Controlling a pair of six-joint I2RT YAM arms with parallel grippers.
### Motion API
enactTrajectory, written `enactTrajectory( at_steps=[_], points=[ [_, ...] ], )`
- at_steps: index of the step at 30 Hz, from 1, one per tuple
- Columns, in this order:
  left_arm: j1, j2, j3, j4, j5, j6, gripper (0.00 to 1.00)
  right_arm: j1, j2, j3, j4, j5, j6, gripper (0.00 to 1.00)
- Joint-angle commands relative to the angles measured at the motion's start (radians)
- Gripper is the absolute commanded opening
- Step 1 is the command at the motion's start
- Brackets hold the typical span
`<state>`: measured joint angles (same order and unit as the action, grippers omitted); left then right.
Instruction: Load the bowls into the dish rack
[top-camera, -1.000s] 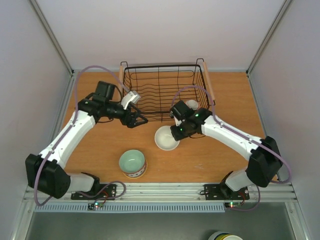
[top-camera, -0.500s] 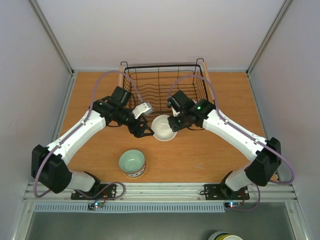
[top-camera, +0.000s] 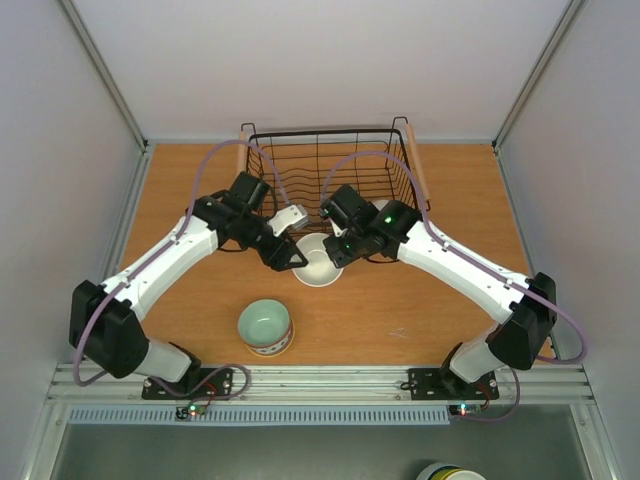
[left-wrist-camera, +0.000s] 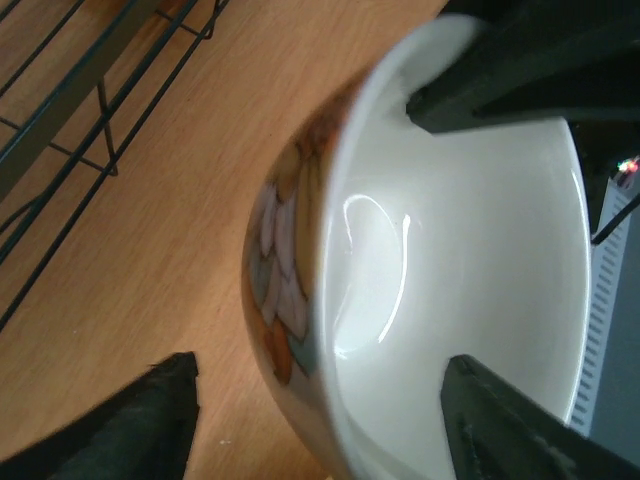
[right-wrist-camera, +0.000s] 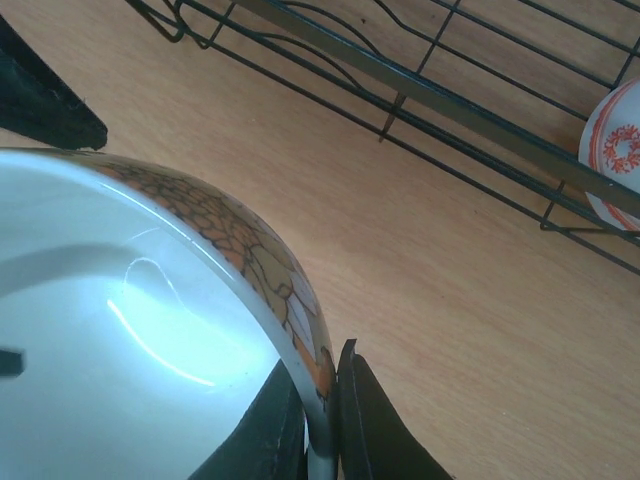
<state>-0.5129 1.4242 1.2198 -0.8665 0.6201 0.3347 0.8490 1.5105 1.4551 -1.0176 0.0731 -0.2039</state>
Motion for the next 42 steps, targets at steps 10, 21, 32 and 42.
enactTrajectory(
  at_steps=[10,21,32,42],
  points=[
    [-0.021,0.097,0.085,-0.071,-0.031,0.030,0.07,0.065,-0.014,0.040,0.088,-0.009,-0.015,0.01],
    [-0.016,0.054,0.089,-0.098,0.053,0.073,0.00,0.067,-0.180,-0.117,0.226,-0.031,-0.012,0.51],
    [0.033,-0.006,0.055,-0.079,0.185,0.123,0.01,0.067,-0.442,-0.402,0.515,-0.370,0.094,0.99],
    [0.070,-0.046,0.027,-0.041,0.256,0.120,0.00,0.067,-0.506,-0.570,0.781,-0.421,0.310,0.99]
  ],
)
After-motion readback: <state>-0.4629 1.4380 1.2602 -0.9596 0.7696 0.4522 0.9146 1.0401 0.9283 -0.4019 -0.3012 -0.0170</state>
